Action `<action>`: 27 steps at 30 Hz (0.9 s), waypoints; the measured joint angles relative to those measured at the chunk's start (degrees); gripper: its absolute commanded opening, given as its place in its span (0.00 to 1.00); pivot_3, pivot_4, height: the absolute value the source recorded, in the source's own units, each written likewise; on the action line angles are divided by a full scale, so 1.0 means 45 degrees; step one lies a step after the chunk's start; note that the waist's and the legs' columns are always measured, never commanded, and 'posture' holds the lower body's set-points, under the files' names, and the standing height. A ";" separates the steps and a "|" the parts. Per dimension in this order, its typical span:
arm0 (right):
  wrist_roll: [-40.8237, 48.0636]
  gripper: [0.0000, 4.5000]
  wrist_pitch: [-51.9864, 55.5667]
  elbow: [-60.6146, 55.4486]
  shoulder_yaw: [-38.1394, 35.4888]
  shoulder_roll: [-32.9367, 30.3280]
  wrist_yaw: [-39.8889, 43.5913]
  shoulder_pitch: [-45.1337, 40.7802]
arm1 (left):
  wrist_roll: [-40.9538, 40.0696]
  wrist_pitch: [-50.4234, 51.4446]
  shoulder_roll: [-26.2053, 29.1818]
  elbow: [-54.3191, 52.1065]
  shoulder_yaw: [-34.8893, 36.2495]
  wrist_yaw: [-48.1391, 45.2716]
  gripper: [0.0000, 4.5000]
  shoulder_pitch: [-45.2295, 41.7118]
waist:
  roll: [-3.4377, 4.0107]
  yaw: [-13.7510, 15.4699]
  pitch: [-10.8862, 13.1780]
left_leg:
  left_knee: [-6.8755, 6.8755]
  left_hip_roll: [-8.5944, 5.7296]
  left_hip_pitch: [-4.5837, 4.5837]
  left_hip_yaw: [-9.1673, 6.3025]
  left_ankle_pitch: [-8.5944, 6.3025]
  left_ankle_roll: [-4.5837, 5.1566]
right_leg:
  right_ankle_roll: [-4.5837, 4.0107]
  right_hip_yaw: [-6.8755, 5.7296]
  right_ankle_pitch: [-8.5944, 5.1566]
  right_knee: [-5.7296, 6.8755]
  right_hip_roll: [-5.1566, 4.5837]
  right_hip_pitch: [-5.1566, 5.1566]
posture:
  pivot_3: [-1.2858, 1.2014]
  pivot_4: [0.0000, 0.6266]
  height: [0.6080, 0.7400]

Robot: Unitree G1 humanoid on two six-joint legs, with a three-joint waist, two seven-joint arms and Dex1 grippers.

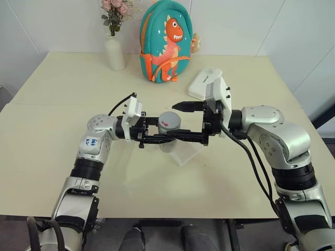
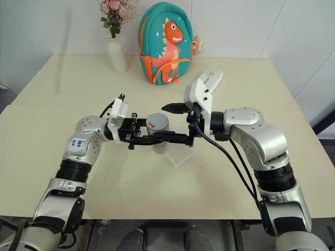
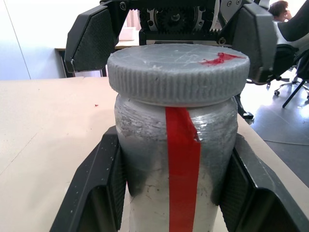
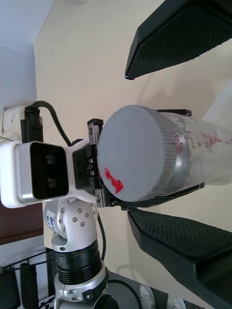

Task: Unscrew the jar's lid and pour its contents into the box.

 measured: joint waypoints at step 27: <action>0.0088 1.00 0.0004 0.0481 0.0029 0.0596 -0.0062 -0.0367 | 0.0006 -0.0231 -0.0145 0.0316 -0.0108 -0.0134 0.46 -0.0002 | 0.0000 0.0007 0.0000 | -0.0001 0.0000 -0.0002 0.0000 0.0000 0.0000 | 0.0000 -0.0001 0.0000 -0.0001 0.0000 0.0000 | 0.52 0.24 1.00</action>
